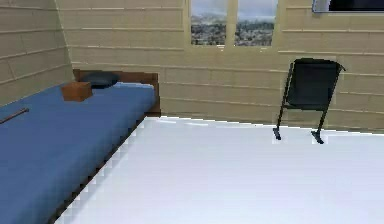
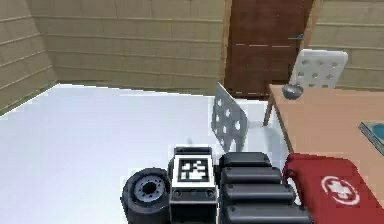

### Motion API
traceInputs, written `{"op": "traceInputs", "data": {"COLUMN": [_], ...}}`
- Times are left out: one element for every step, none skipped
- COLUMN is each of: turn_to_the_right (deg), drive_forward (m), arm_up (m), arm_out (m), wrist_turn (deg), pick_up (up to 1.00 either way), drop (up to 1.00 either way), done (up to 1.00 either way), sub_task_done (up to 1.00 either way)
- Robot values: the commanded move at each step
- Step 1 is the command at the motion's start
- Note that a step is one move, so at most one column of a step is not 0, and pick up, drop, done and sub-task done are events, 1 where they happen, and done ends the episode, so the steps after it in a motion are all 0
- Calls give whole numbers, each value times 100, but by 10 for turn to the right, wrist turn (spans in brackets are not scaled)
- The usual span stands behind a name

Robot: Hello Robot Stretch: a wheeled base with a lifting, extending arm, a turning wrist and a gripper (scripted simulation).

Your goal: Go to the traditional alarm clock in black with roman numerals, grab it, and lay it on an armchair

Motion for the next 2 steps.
{"op": "traceInputs", "data": {"turn_to_the_right": [-300,0], "drive_forward": [0,20], "arm_up": [0,0], "arm_out": [0,0], "wrist_turn": [0,0], "pick_up": [0,0], "drop": [0,0], "done": [0,0], "sub_task_done": [0,0]}}
